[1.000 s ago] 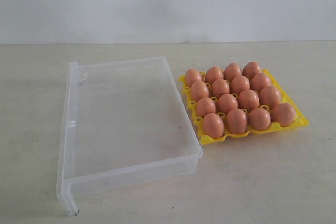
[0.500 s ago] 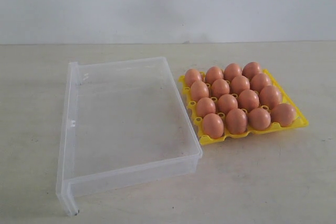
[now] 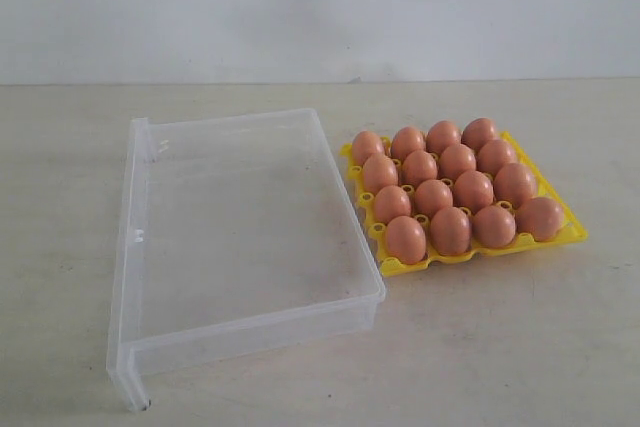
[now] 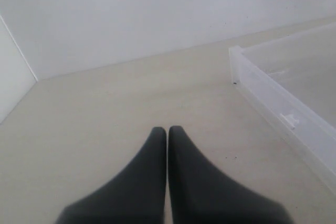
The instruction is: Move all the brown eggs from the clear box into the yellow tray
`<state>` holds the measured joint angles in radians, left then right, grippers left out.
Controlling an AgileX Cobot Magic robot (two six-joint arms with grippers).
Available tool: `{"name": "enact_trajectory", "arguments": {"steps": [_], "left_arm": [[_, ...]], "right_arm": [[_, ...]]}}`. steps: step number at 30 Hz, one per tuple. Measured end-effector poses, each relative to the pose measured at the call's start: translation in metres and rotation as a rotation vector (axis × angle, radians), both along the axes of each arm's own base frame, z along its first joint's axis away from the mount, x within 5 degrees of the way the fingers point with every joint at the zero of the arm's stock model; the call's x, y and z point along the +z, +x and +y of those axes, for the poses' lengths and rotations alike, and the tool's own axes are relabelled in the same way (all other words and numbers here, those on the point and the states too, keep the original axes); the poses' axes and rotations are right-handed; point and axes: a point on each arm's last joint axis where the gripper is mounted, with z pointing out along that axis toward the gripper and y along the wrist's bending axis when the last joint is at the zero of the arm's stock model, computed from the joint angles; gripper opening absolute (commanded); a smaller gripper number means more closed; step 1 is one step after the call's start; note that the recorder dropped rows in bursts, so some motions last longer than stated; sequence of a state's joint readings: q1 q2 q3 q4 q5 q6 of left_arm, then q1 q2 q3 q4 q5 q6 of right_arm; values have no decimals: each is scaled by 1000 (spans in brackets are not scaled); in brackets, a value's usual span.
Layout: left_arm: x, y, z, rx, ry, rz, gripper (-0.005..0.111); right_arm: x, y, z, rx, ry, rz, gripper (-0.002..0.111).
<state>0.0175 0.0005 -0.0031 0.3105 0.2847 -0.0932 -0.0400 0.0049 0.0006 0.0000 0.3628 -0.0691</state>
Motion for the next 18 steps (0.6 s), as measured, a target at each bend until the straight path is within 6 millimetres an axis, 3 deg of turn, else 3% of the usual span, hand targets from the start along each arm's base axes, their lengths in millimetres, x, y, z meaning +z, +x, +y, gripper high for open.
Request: {"name": "enact_trajectory", "arguments": {"steps": [11, 18], "left_arm": [[12, 2, -4, -43, 6, -133, 1], [7, 1, -2, -24, 3, -76, 1]], "right_arm": [[0, 0, 0, 0, 0, 0, -1], [0, 0, 0, 0, 0, 0, -1]]}}
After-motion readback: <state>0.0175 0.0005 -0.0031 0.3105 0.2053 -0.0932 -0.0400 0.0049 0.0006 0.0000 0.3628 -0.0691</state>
